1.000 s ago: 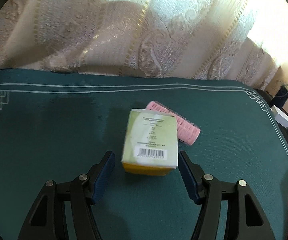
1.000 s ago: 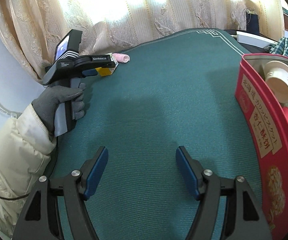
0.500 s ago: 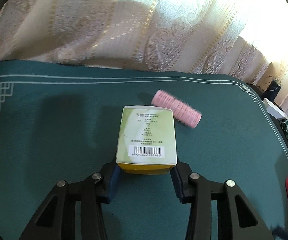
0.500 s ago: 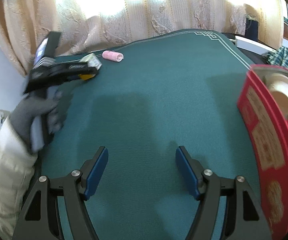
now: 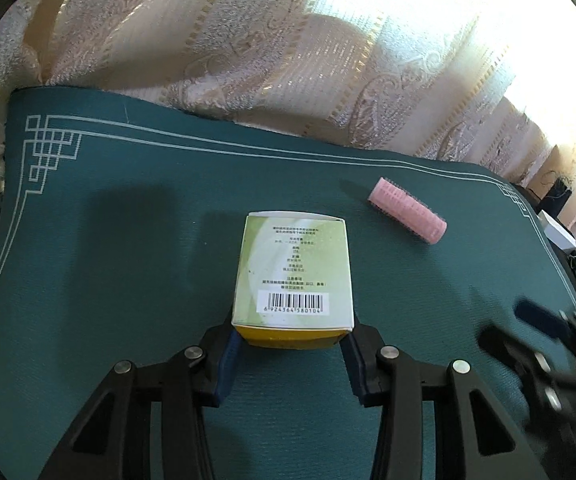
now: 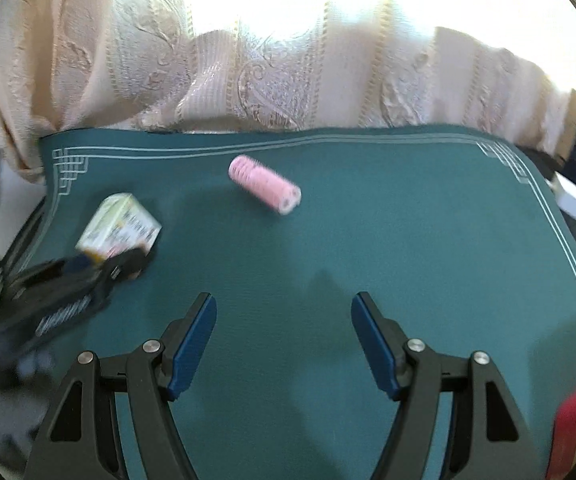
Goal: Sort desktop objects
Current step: 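Grasp the yellow-and-white box on the mat with the left gripper, then grasp the last pink hair curler with the right gripper while the left gripper holds the box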
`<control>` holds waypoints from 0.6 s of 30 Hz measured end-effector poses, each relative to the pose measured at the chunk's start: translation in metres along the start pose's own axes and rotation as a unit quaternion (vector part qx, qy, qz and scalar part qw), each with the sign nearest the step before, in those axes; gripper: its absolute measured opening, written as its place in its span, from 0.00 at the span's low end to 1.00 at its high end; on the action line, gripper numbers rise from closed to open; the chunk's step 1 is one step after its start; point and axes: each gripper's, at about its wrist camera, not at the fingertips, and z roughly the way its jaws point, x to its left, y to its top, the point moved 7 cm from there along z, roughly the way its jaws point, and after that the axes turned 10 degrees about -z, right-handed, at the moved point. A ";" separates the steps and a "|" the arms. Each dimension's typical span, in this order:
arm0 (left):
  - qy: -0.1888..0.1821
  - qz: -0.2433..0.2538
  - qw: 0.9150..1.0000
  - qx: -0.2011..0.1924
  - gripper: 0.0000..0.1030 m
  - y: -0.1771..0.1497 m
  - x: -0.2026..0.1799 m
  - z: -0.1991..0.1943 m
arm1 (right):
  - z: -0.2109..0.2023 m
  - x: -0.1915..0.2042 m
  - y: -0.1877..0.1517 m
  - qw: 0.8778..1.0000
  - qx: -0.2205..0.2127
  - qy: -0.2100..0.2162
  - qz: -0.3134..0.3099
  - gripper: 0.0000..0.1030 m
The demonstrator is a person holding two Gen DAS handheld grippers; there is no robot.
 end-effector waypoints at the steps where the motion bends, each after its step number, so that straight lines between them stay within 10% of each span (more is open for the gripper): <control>1: -0.001 -0.001 1.000 0.001 0.45 0.000 -0.001 0.002 | 0.008 -0.001 0.007 1.000 0.000 -0.005 -0.004 0.71; 14: 0.000 -0.019 1.000 0.007 0.45 0.000 0.003 0.004 | 0.085 0.006 0.068 0.999 0.037 -0.001 -0.039 0.71; 18: 0.001 -0.018 1.000 0.008 0.45 0.000 0.002 0.005 | 0.087 0.005 0.067 0.998 0.048 -0.006 -0.040 0.44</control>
